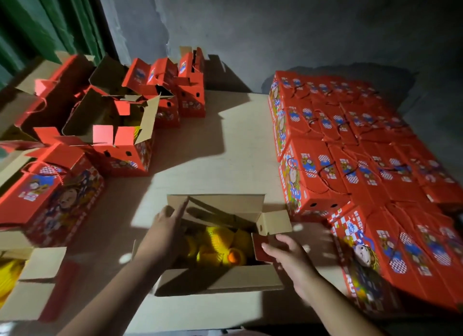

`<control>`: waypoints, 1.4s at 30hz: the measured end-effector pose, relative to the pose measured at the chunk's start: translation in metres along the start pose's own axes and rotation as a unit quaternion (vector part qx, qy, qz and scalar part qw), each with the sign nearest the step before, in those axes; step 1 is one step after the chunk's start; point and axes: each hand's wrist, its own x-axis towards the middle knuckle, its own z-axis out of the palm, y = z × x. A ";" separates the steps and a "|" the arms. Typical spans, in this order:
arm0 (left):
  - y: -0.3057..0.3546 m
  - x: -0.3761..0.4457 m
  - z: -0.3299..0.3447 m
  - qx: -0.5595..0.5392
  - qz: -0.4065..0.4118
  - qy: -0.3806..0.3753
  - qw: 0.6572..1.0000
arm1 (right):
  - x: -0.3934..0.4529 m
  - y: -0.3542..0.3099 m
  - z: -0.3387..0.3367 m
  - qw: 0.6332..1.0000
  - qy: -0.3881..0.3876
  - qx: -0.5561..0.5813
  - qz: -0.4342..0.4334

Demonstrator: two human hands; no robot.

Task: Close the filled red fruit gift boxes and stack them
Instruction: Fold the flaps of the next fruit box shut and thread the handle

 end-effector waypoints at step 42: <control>-0.101 -0.008 0.008 -0.612 -0.283 0.062 0.736 | 0.030 0.020 0.000 0.936 -0.127 -0.280 -0.174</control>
